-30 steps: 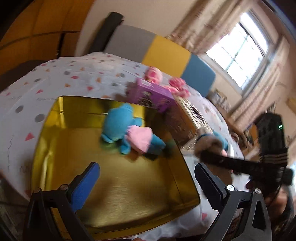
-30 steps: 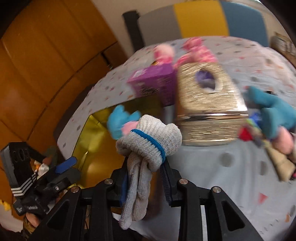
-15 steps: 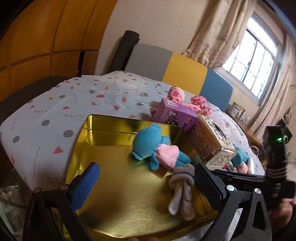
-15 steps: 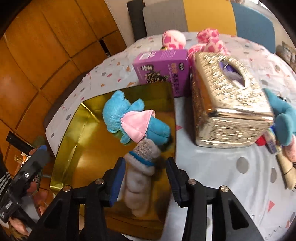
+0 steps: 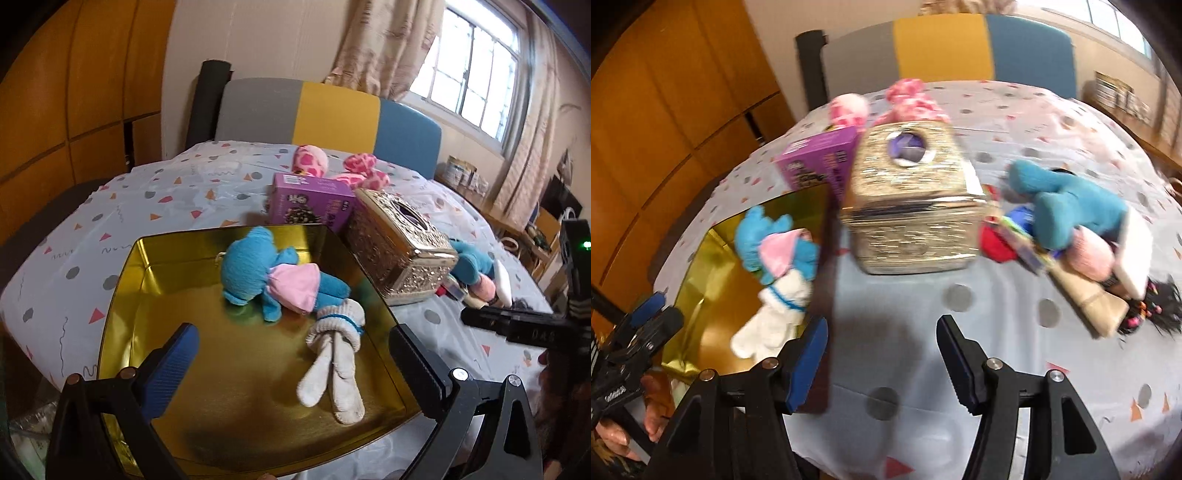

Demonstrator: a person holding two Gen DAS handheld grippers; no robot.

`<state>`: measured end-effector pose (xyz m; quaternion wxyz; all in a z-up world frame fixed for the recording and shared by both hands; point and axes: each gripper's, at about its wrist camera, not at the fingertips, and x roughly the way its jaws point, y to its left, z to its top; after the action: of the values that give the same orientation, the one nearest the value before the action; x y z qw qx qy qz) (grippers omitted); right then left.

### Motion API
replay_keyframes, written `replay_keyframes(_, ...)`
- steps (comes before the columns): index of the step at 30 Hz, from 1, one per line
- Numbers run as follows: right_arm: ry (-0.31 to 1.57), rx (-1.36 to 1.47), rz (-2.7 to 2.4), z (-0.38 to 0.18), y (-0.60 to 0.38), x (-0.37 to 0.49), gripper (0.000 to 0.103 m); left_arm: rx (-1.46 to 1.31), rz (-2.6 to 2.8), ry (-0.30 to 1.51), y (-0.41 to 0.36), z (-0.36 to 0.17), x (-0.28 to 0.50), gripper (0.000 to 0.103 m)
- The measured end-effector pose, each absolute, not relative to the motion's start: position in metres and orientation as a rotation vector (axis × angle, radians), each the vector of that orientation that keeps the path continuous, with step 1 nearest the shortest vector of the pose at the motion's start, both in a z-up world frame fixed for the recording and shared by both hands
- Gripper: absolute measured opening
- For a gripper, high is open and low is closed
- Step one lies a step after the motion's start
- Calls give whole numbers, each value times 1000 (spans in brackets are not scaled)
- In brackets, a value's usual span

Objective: Organize soft objects
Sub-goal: 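Grasp the white sponge block with the left tool while the right tool moves toward the black wig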

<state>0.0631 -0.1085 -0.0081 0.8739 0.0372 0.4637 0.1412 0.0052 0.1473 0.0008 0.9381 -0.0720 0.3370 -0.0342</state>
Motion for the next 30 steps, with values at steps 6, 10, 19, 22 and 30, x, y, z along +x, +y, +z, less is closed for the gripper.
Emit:
replay_keyframes(6, 960, 119, 186, -7, -155, 70, 62, -61, -82, 700, 122, 3, 7, 103)
replay_keyframes(10, 934, 137, 108, 1, -189, 75, 62, -37, -114, 710, 108, 4, 9, 103)
replay_keyframes(19, 858, 189, -65, 14, -263, 87, 62, 22, -169, 716, 75, 10, 16, 103)
replay_keyframes(22, 831, 239, -147, 11, -296, 90, 63, 54, -191, 713, 62, 11, 18, 103)
replay_keyframes(30, 780, 580, -266, -4, -366, 78, 64, 105, -250, 733, 28, 8, 24, 103)
